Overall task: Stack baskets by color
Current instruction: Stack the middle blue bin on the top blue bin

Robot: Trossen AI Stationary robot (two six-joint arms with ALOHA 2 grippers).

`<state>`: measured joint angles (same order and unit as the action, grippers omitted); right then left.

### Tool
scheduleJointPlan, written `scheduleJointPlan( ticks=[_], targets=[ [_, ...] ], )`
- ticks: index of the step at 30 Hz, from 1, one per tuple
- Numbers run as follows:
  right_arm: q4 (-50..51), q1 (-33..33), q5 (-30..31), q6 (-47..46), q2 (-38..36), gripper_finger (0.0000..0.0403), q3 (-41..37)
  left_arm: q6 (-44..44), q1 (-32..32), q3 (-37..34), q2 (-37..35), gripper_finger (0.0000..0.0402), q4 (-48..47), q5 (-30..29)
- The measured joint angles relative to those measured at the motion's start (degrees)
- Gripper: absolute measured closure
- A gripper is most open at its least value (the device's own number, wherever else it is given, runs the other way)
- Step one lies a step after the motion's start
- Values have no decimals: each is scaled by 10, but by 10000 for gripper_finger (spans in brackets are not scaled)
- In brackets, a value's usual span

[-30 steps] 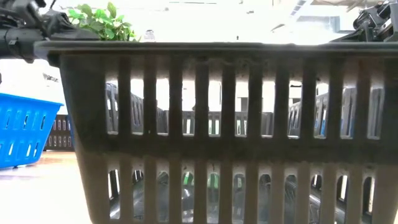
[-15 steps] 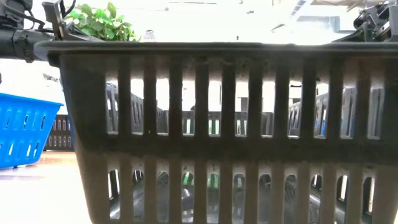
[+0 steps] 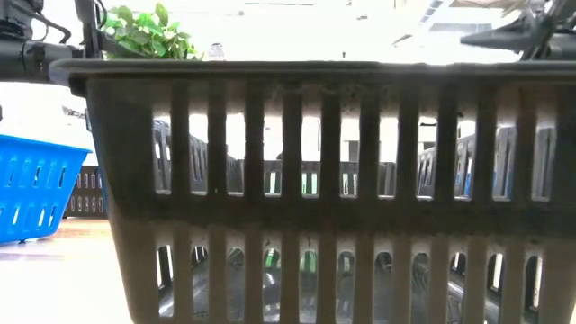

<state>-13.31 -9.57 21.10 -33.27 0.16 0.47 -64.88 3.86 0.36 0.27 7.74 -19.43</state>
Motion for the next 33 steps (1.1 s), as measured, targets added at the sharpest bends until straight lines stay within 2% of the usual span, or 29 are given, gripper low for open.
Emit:
scheduleJointPlan(
  ticks=[4,8,15,22,24,28,30,33],
  targets=[
    [-31,7,26,-70,0,233,0,1,0,0,0,246,73,-9],
    [-42,18,106,-135,0,232,0,5,0,0,0,246,140,-15],
    [-36,45,210,-206,0,232,0,6,0,24,2,246,140,-44],
    [-36,65,184,-231,1,232,20,5,0,37,2,246,137,-40],
    [-41,67,164,-203,10,232,47,5,0,43,2,246,135,-37],
    [-30,61,161,-141,54,230,117,3,0,57,2,246,136,-37],
    [15,58,161,-121,86,229,165,11,0,65,2,246,137,-30],
    [158,52,161,-128,148,229,250,22,0,76,4,246,136,-11]
  ],
)
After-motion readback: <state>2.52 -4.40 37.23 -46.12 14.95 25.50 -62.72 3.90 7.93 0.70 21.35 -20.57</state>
